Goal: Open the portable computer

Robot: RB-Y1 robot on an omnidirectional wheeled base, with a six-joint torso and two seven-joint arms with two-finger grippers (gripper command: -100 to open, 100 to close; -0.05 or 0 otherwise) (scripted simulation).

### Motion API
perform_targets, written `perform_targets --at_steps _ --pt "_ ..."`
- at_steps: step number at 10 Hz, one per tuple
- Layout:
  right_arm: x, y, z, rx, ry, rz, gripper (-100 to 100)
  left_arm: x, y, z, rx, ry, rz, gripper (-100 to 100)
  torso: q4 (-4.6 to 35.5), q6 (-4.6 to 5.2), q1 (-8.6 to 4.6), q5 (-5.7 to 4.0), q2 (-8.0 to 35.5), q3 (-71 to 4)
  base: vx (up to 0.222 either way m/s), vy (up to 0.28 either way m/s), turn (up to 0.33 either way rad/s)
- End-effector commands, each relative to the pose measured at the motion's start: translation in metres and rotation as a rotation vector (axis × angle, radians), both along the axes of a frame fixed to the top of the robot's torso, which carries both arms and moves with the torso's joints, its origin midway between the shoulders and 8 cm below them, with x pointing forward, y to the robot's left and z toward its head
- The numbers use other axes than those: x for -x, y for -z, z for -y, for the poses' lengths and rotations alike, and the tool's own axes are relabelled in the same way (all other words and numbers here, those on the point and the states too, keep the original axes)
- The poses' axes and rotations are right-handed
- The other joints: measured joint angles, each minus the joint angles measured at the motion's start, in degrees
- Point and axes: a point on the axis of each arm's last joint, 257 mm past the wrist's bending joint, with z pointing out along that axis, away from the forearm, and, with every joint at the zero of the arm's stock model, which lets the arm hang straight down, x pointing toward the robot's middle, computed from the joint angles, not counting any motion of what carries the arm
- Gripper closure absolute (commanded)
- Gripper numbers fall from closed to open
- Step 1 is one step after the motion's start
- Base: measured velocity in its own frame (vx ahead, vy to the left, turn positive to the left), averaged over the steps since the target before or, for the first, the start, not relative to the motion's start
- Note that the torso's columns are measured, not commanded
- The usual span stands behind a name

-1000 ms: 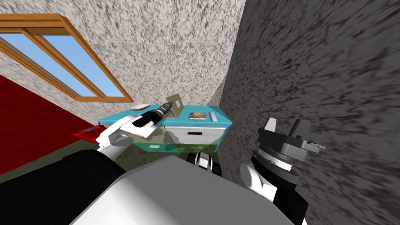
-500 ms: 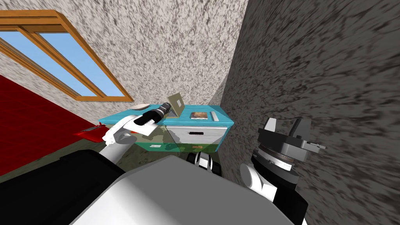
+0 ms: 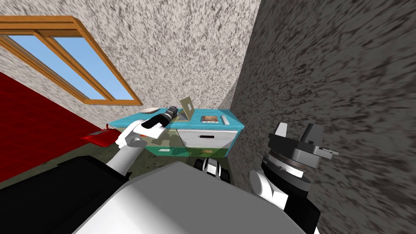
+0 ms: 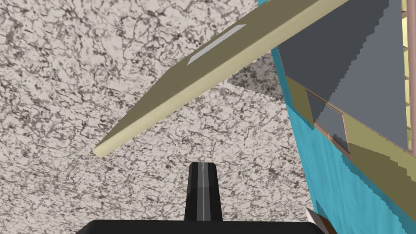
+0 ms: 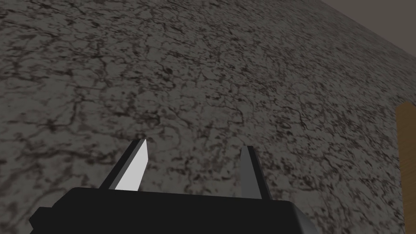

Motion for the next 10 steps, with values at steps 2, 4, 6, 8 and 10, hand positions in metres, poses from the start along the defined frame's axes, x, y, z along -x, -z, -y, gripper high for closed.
perform_targets --at_steps 2,4,6,8,10 --pt "0.0 0.0 0.0 0.0 0.0 0.0 0 0.005 -0.003 -0.013 -0.127 -0.046 -0.056 -100 -0.11 0.02 -0.27 -0.08 -0.35 -0.22 0.158 -0.135 -0.027" --pt "0.0 0.0 0.0 0.0 0.0 0.0 0 0.001 -0.004 -0.03 -0.111 -0.075 -0.047 -100 0.0 0.1 0.21 0.05 0.16 0.07 0.008 -0.042 -0.103" --pt "0.0 0.0 0.0 0.0 0.0 0.0 0 -0.003 -0.004 -0.048 -0.113 -0.11 -0.048 -100 0.21 0.01 0.37 0.12 0.72 0.45 -0.128 0.008 -0.242" --pt "0.0 0.0 0.0 0.0 0.0 0.0 0 -0.008 -0.013 -0.075 -0.123 -0.163 -0.035 -100 0.05 -0.01 0.17 0.07 0.2 0.13 -0.132 0.01 -0.312" --pt "0.0 0.0 0.0 0.0 0.0 0.0 0 -0.01 -0.012 -0.095 -0.121 -0.202 -0.04 -100 0.01 -0.1 0.12 0.04 0.04 0.03 -0.112 -0.006 -0.144"
